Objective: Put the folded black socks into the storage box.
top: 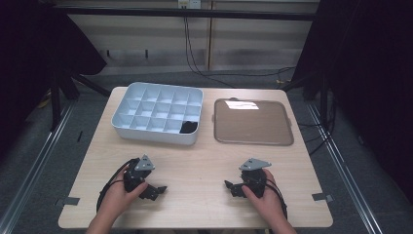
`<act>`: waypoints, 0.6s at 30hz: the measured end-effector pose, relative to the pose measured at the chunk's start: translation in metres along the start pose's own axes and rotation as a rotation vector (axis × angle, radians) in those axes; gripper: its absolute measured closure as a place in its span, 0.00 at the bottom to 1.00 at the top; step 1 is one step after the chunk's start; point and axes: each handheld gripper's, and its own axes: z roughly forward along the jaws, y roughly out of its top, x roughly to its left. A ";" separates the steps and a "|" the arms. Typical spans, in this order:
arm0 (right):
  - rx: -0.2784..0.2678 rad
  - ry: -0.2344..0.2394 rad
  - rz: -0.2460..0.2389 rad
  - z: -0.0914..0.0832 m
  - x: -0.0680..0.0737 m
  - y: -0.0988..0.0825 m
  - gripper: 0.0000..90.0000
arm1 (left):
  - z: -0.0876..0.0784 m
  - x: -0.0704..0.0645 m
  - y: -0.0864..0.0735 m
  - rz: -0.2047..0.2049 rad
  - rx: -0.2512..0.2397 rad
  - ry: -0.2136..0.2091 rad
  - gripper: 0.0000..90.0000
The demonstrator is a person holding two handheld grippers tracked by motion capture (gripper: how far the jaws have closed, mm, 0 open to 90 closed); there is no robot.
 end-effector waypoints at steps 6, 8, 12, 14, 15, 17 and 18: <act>-0.001 0.000 -0.001 0.000 0.000 0.000 0.15 | 0.000 0.000 -0.003 0.006 -0.028 0.007 0.00; -0.003 0.000 -0.005 0.000 0.000 0.000 0.15 | 0.000 0.000 -0.006 0.007 -0.053 0.005 0.00; -0.001 0.000 -0.002 0.000 0.000 0.000 0.15 | 0.000 0.001 -0.008 0.007 -0.071 0.003 0.00; 0.000 0.000 0.000 0.000 0.000 0.000 0.15 | 0.000 0.000 -0.008 0.007 -0.072 0.004 0.00; -0.002 0.000 -0.003 0.000 0.000 0.000 0.15 | 0.000 0.001 -0.008 0.007 -0.072 0.004 0.00; 0.000 0.000 0.000 0.000 0.000 0.000 0.15 | 0.000 0.001 -0.008 0.008 -0.071 0.005 0.00; 0.000 0.000 0.000 0.000 0.000 0.000 0.15 | 0.000 0.001 -0.008 0.010 -0.071 0.006 0.00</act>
